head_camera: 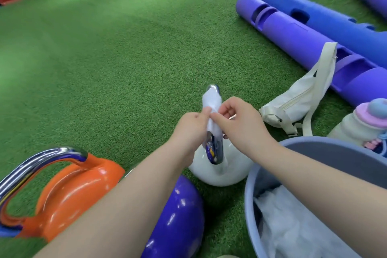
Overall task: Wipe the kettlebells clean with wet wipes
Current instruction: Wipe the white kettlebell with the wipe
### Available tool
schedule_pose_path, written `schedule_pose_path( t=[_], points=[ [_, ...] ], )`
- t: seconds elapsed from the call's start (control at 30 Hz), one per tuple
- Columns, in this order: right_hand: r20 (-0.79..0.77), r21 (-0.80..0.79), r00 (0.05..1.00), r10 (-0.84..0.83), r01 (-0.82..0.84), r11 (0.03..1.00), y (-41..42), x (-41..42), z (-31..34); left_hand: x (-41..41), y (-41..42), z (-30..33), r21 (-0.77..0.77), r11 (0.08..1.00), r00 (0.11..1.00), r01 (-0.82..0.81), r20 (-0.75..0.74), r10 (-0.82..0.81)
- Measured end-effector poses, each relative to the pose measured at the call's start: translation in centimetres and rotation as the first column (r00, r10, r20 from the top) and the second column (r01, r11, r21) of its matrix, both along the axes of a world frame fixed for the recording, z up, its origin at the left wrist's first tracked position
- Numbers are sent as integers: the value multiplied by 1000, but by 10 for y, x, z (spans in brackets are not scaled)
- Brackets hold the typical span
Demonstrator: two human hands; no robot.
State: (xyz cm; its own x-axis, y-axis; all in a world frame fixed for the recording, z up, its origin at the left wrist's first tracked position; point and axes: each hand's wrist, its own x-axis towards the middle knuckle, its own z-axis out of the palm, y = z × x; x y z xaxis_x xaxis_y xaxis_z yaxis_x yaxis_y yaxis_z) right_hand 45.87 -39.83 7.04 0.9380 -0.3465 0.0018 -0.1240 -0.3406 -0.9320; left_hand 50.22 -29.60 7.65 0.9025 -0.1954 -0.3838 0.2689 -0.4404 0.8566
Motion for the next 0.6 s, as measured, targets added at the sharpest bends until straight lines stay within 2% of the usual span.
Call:
schedule_pose_path(
  t=[0.13,0.27,0.4,0.5,0.6],
  points=[
    [13,-59,1000,-6,7,998,2,-2,6,12,-18,11,18,999,995,43,-95,-41],
    [-136,-204,989,65,-92,975,7,-5,9,32,-36,23,62,994,988,87,-131,-78],
    [-175,-354,983,49,-109,929,14,-2,10,42,-40,26,28,999,974,47,-222,-39],
    [-197,-476,980,34,-126,871,13,2,14,40,-42,20,-44,999,976,-14,-217,5],
    [-229,-512,971,62,-175,841,3,5,20,36,-46,15,-162,979,972,-121,-221,84]
  ],
)
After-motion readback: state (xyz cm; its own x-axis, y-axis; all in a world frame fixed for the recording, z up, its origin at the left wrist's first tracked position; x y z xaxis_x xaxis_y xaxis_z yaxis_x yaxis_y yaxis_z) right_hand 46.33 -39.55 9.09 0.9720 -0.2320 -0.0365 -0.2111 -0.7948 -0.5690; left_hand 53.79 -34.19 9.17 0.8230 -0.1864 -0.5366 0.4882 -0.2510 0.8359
